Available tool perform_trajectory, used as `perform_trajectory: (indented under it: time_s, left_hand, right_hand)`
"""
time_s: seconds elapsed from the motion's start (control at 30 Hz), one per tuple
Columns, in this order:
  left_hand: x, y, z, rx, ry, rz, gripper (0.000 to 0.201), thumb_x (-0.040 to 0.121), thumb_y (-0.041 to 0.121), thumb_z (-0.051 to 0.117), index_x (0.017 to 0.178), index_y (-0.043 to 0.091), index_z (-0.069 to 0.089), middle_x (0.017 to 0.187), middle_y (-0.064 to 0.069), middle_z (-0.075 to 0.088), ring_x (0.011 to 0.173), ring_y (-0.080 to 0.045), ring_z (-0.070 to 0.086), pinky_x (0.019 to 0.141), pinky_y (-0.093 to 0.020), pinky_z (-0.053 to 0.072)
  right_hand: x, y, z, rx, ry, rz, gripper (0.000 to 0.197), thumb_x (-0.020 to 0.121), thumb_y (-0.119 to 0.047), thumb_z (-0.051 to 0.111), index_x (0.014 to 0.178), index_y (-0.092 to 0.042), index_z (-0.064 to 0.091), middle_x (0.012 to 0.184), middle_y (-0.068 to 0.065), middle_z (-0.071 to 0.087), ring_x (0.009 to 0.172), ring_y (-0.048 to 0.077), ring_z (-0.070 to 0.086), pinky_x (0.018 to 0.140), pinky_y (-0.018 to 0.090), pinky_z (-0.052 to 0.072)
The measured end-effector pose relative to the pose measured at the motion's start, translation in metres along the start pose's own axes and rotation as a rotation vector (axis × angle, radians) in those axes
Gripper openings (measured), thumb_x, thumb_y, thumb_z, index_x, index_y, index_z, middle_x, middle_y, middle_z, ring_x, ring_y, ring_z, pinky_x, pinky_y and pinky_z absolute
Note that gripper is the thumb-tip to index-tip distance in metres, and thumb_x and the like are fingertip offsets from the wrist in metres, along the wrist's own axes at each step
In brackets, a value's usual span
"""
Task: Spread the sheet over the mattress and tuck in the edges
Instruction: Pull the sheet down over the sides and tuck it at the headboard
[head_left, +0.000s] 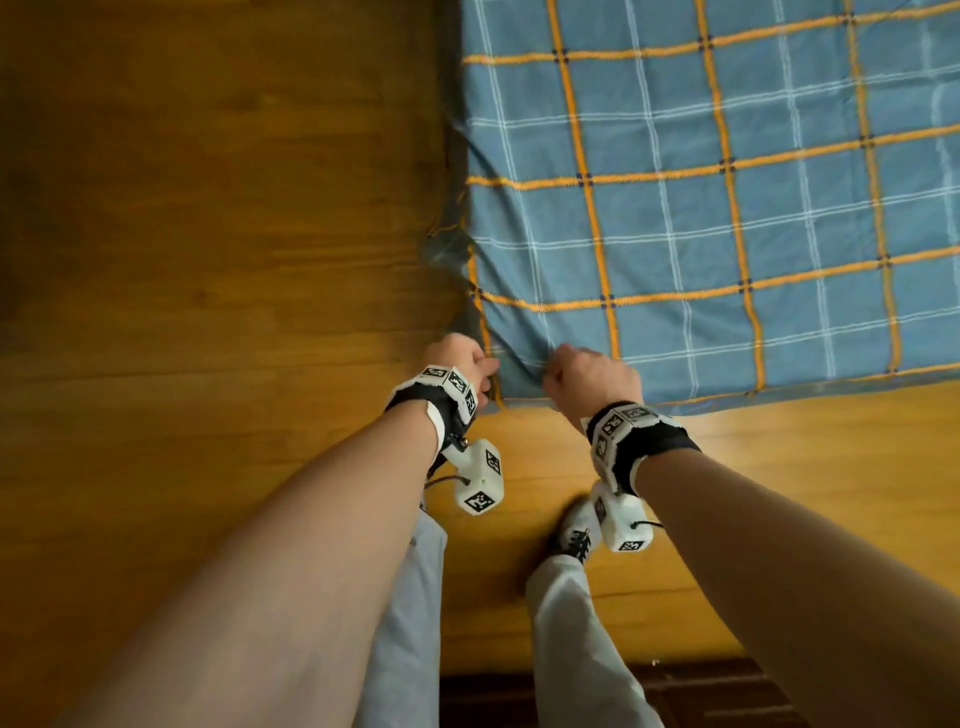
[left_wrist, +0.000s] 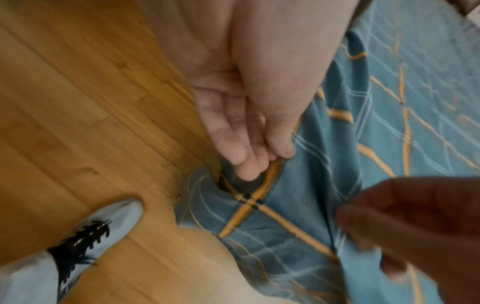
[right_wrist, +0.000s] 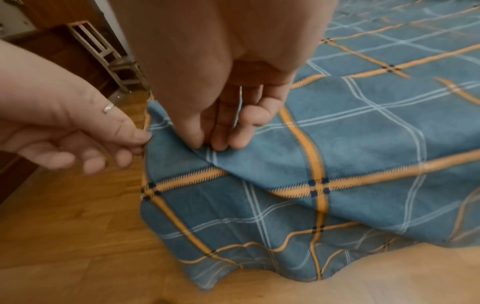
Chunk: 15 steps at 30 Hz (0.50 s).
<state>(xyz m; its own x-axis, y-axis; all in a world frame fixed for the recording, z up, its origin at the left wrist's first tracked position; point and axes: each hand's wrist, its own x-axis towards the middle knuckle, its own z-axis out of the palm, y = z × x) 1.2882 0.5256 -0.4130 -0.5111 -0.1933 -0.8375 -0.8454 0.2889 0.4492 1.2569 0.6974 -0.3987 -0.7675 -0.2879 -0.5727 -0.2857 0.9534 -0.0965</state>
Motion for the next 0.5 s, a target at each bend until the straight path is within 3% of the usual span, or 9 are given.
perform_trajectory:
  time_s: [0.07,0.2,0.37,0.5]
  left_hand:
    - [0.004,-0.008,0.005,-0.005,0.029,0.034,0.023,0.091,0.014,0.063,0.069,0.009,0.057,0.064,-0.013,0.065,0.042,-0.020,0.057,0.037,-0.021,0.041]
    - [-0.003,-0.018,0.009,0.084,0.076,0.055,0.024,0.082,0.022,0.067,0.061,0.015,0.061,0.053,-0.005,0.064,0.044,-0.022,0.059,0.051,-0.033,0.054]
    - [-0.023,-0.043,0.020,0.243,0.039,-0.021,0.022,0.083,0.030,0.067,0.072,0.011,0.070,0.067,-0.009,0.071,0.056,-0.022,0.063,0.066,-0.037,0.059]
    - [-0.024,-0.053,0.016,0.427,0.001,-0.127,0.022,0.084,0.030,0.062,0.074,0.012,0.068,0.071,-0.008,0.069,0.065,-0.025,0.064,0.064,-0.032,0.053]
  right_hand:
    - [0.001,0.007,-0.001,0.030,0.059,0.021,0.023,0.095,-0.032,0.042,0.098,-0.018,0.060,0.090,0.009,0.070,0.079,0.034,0.066,0.060,0.031,0.041]
    - [-0.005,0.016,-0.002,0.114,0.009,0.054,0.020,0.094,-0.033,0.043,0.100,-0.024,0.059,0.088,0.007,0.069,0.077,0.033,0.064,0.062,0.032,0.043]
    - [-0.019,0.018,0.001,0.144,-0.015,0.067,0.021,0.094,-0.035,0.042,0.101,-0.025,0.059,0.080,0.002,0.065,0.065,0.027,0.053,0.060,0.030,0.043]
    - [-0.028,0.019,0.002,0.156,-0.052,0.067,0.025,0.096,-0.037,0.040,0.101,-0.020,0.058,0.078,0.004,0.064,0.066,0.029,0.058,0.062,0.033,0.050]
